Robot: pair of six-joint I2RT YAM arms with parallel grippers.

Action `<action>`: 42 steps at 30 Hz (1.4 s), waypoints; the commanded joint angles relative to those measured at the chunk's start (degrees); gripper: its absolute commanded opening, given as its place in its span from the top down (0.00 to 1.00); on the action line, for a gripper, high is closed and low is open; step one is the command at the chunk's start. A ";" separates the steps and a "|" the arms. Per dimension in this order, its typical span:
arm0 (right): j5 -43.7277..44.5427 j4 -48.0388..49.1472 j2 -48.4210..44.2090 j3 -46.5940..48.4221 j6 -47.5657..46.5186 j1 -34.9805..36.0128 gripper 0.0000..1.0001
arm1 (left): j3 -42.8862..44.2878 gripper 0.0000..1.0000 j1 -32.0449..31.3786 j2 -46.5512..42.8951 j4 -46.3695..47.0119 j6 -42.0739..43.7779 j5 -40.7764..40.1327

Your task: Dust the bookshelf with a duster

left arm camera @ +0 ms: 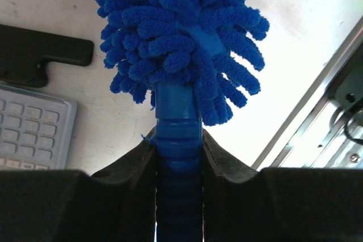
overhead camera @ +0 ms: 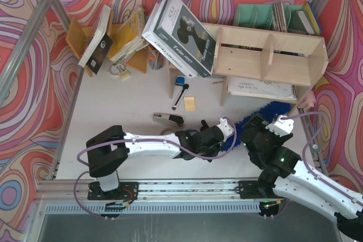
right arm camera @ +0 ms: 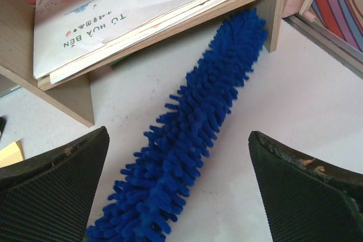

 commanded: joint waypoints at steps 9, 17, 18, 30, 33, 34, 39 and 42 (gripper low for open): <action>1.56 -1.79 -1.10 -0.12 2.06 -0.06 0.01 | -7.79 1.00 -1.78 -6.79 13.41 1.90 -5.21; 1.56 -1.38 -0.57 -0.03 1.67 -0.10 0.01 | 2.08 1.00 -1.04 3.54 1.44 0.21 -4.13; 1.61 -1.65 -0.61 -0.04 1.92 -0.06 0.01 | 5.46 1.00 -0.74 5.40 -0.69 0.05 -3.67; 1.74 -1.76 -1.13 -0.03 2.05 -0.07 0.01 | -7.91 1.00 -1.12 -5.93 11.83 0.25 -5.43; 1.75 -1.65 -0.77 0.08 1.91 -0.06 0.01 | -10.01 1.00 -1.11 -7.92 12.59 0.30 -5.20; 1.78 -1.61 -0.68 0.10 1.93 -0.06 0.01 | -9.32 1.00 -1.16 -7.77 11.46 0.44 -4.73; 1.87 -1.56 -0.27 0.13 1.80 -0.06 0.01 | -3.38 1.00 -1.13 -2.90 5.55 2.01 -1.10; 1.88 -1.60 -0.18 0.17 1.84 -0.06 0.01 | 0.17 1.00 -1.48 -0.41 2.49 3.40 0.74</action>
